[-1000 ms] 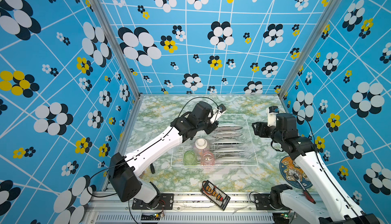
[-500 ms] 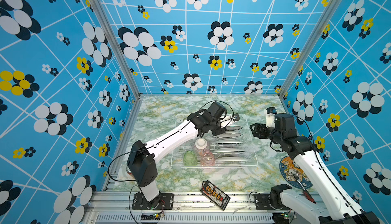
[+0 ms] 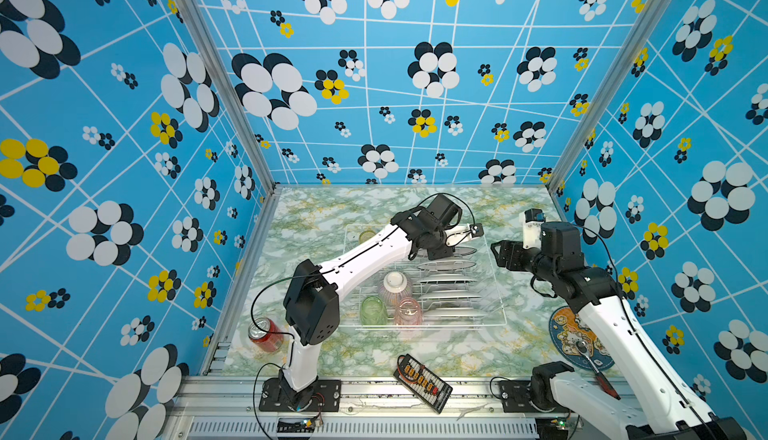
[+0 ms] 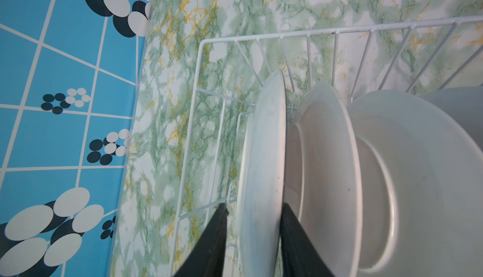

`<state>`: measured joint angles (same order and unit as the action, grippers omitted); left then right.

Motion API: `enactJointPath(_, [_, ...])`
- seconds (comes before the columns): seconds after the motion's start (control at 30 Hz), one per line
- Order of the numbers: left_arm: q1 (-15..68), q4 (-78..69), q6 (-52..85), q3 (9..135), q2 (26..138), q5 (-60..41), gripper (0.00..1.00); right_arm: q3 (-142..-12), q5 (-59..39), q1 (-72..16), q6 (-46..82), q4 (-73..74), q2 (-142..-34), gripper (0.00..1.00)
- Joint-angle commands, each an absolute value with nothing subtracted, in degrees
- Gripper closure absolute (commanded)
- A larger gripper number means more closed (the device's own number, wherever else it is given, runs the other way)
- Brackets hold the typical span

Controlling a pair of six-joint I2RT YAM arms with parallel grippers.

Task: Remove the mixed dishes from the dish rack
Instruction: 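Reach the left gripper onto the red-lettered plate while the right gripper nears the rack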

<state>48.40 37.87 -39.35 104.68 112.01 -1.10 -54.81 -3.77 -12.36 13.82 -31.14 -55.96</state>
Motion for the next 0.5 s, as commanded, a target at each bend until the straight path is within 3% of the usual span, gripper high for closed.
enactJointPath(0.0, [48.6, 41.31, -41.79, 107.75, 114.14, 0.53, 0.69, -55.2, -4.13, -12.79, 14.14, -31.1, -54.4, 0.21])
enactJointPath(0.47, [48.76, 36.08, -44.53, 106.35, 115.64, 7.0, 0.82, -53.57, -3.52, -12.79, 14.94, -31.26, -51.89, 0.21])
